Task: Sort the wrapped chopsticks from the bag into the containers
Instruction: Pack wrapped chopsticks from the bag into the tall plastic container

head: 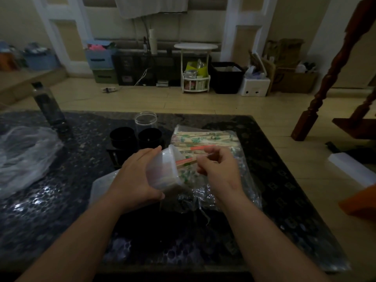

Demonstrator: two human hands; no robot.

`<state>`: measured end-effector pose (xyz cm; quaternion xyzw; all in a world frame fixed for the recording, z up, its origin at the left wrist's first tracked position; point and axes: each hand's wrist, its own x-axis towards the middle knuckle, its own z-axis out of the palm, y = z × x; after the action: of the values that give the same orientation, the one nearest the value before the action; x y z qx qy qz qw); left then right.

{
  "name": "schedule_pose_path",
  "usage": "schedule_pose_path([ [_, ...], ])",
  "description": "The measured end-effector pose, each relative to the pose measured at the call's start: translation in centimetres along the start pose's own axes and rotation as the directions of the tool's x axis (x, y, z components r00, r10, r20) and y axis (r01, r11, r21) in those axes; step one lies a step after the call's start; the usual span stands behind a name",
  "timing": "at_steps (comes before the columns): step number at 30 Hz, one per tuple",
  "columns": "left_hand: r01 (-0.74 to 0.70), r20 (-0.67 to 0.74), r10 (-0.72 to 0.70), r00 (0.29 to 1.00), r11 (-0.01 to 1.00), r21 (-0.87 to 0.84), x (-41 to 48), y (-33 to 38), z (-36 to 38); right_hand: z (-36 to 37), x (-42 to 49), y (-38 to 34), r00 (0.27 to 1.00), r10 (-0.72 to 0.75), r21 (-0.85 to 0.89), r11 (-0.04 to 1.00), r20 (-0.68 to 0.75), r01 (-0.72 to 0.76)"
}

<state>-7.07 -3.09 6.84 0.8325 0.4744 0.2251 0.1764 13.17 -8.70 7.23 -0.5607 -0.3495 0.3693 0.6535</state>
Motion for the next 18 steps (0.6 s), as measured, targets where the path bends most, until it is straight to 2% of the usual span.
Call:
schedule_pose_path([
  [2,-0.002,0.003,0.002,1.0,1.0,-0.001,0.0,0.0,0.0,-0.2,0.1,-0.1,0.999,-0.036,-0.023,0.999,-0.014,0.035],
  [6,0.008,0.026,-0.008,1.0,1.0,0.004,-0.1,0.1,0.1,-0.1,-0.1,0.3,0.989,-0.027,-0.261,0.963,0.145,0.065],
  [11,0.0,0.035,0.0,0.999,1.0,0.005,-0.1,-0.1,0.2,0.0,0.3,0.9,0.995,-0.099,-0.239,0.967,-0.033,0.089],
  [12,0.0,0.032,0.0,0.999,1.0,-0.002,-0.1,-0.1,0.1,0.0,0.3,1.0,0.994,-0.111,-0.276,0.956,-0.015,0.103],
  [16,-0.004,0.018,0.004,1.0,1.0,-0.01,-0.1,-0.1,0.1,0.2,0.2,0.8,0.969,-0.02,-0.387,0.914,0.248,0.118],
  [18,-0.001,0.017,0.002,1.0,1.0,-0.014,-0.1,-0.1,0.1,-0.2,0.6,0.8,0.973,-0.048,-0.381,0.915,0.227,0.134],
])
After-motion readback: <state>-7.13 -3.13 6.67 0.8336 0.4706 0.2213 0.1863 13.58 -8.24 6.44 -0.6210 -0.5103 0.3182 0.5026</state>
